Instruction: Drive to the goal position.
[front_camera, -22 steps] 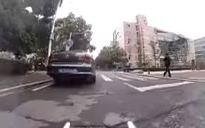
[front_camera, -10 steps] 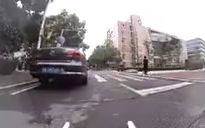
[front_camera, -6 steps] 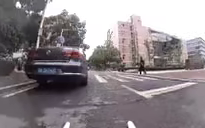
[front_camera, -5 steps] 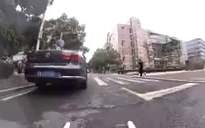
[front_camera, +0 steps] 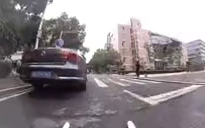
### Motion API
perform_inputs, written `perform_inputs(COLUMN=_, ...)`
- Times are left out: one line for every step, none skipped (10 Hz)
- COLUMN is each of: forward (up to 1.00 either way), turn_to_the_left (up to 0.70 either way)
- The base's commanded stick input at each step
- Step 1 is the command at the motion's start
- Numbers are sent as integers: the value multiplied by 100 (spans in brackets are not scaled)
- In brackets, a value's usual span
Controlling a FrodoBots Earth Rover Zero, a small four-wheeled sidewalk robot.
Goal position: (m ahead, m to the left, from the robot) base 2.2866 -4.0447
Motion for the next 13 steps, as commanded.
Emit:
perform_inputs(forward=45, turn_to_the_left=0)
perform_inputs(forward=45, turn_to_the_left=0)
perform_inputs(forward=45, turn_to_the_left=0)
perform_inputs(forward=45, turn_to_the_left=0)
perform_inputs(forward=45, turn_to_the_left=0)
perform_inputs(forward=45, turn_to_the_left=0)
perform_inputs(forward=45, turn_to_the_left=0)
perform_inputs(forward=45, turn_to_the_left=0)
perform_inputs(forward=45, turn_to_the_left=0)
perform_inputs(forward=45, turn_to_the_left=0)
perform_inputs(forward=45, turn_to_the_left=0)
perform_inputs(forward=45, turn_to_the_left=0)
perform_inputs(forward=45, turn_to_the_left=0)
